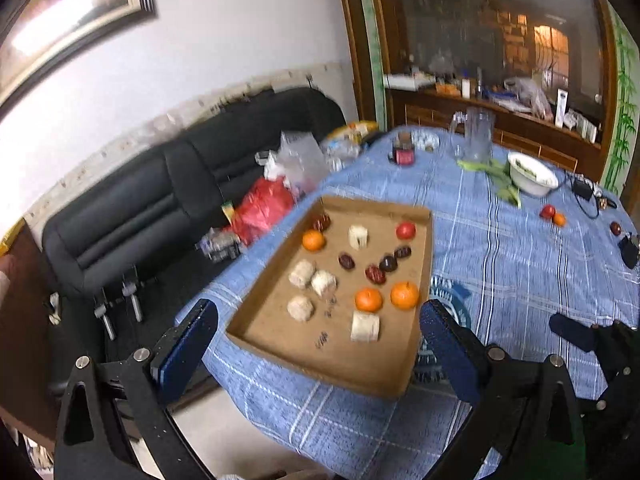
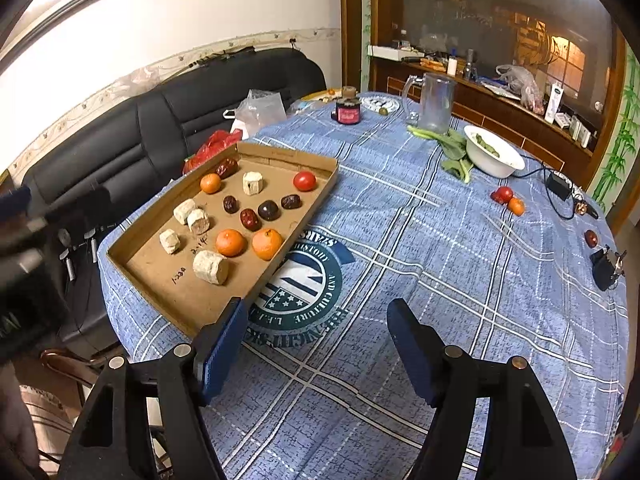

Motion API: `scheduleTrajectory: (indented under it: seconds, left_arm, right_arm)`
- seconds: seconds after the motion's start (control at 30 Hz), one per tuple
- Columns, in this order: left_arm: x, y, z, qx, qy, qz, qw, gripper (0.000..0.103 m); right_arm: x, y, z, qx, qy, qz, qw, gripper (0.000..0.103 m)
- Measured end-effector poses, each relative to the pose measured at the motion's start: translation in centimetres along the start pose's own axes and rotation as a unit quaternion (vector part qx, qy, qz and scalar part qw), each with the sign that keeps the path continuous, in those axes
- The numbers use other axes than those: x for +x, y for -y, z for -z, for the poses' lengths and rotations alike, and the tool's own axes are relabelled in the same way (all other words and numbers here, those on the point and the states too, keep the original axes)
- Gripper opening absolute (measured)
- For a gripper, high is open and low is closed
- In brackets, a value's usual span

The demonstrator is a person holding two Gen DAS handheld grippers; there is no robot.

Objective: Organize fruits

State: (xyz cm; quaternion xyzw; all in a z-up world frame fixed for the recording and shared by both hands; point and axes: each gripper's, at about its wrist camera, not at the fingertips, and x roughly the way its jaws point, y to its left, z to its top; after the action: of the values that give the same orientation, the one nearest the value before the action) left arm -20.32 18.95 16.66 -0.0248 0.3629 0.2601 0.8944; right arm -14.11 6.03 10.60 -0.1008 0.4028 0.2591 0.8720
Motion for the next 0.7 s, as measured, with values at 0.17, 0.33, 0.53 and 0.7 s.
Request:
scheduleTrajectory:
  seconds: [0.17, 0.33, 0.53, 0.7]
  left_arm:
    - [2.9, -0.5, 1.1, -0.010, -0.050, 0.009, 0.9986, 0.101]
    - [4.7, -0.5, 1.5, -0.010, -0.076, 0.014, 0.9970, 0.101]
    - [5.9, -0.4, 1.1, -0.004, -0.089, 0.019, 0.9959, 0.101]
    - [7.2, -0.3, 0.7, 0.001, -0.101, 0.024, 0.9946, 0.101]
  right_arm:
    - [1.4, -0.2, -0.2, 0.004, -0.016, -0.003, 1.000, 0.077]
    - [2.6, -0.6, -0.5, 0.002, -0.029, -0.006, 1.000, 0.077]
    - [4.0, -0.8, -1.0, 0.004, -0.040, -0.007, 0.999, 0.077]
    - [5.0, -0.7, -1.3, 0.008, -0.049, -0.007, 0.999, 0.077]
